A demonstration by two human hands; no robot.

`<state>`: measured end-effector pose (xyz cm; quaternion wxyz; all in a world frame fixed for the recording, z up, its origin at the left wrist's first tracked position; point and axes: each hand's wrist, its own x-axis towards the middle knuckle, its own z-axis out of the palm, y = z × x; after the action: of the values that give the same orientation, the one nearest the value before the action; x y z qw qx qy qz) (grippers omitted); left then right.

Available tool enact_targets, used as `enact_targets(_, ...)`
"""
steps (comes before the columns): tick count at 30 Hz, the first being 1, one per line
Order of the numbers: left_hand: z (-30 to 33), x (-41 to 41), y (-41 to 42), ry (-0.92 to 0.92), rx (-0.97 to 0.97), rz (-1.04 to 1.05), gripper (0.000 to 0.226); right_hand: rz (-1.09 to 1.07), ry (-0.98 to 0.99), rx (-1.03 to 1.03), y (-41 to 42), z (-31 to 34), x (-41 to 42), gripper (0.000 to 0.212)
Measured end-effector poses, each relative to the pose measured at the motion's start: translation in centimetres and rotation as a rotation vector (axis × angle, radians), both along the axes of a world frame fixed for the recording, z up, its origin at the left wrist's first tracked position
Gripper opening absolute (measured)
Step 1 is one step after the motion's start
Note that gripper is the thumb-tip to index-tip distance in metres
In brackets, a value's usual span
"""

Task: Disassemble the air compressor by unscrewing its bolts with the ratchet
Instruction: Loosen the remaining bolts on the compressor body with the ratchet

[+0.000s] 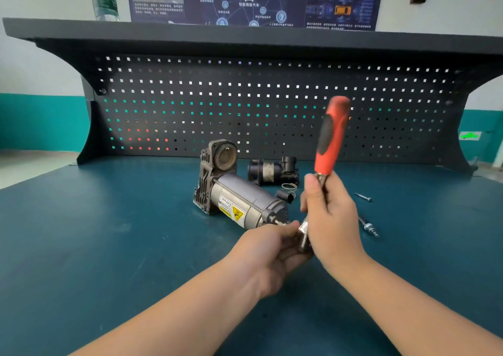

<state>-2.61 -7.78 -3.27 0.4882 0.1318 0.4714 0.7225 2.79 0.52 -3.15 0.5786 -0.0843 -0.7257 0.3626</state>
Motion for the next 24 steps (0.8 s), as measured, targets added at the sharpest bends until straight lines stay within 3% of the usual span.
enact_targets(3, 0.0, 0.0, 0.2, -0.002, -0.003, 0.014, 0.018, -0.051, -0.066, -0.42, 1.5, 0.3, -0.6, 0.031)
enact_targets(7, -0.2, -0.1, 0.3, 0.012, -0.018, 0.004, 0.023, 0.118, -0.099, -1.113, 2.7, -0.1, -1.0, 0.027)
enact_targets(10, -0.2, -0.2, 0.4, 0.014, -0.02, 0.001, 0.025, 0.173, -0.072, -1.204, 2.7, -0.5, -1.0, 0.029)
enact_targets(13, -0.1, -0.1, 0.4, 0.008, -0.017, 0.008, 0.017, 0.116, -0.034, -0.903, 2.4, -0.2, -1.0, 0.029)
enact_targets(19, 0.1, 0.1, 0.2, -0.001, 0.005, 0.012, 0.01, 0.029, -0.004, 0.022, 0.2, 0.5, 0.2, 0.025)
enact_targets(21, 0.1, 0.2, 0.0, 0.025, 0.023, -0.019, 0.017, -0.001, -0.025, 0.388, -0.3, 0.6, 0.6, 0.017)
enact_targets(24, 0.1, -0.1, -0.5, 0.023, 0.078, -0.032, 0.032, -0.051, -0.073, 0.853, -0.6, 0.5, 0.8, 0.035)
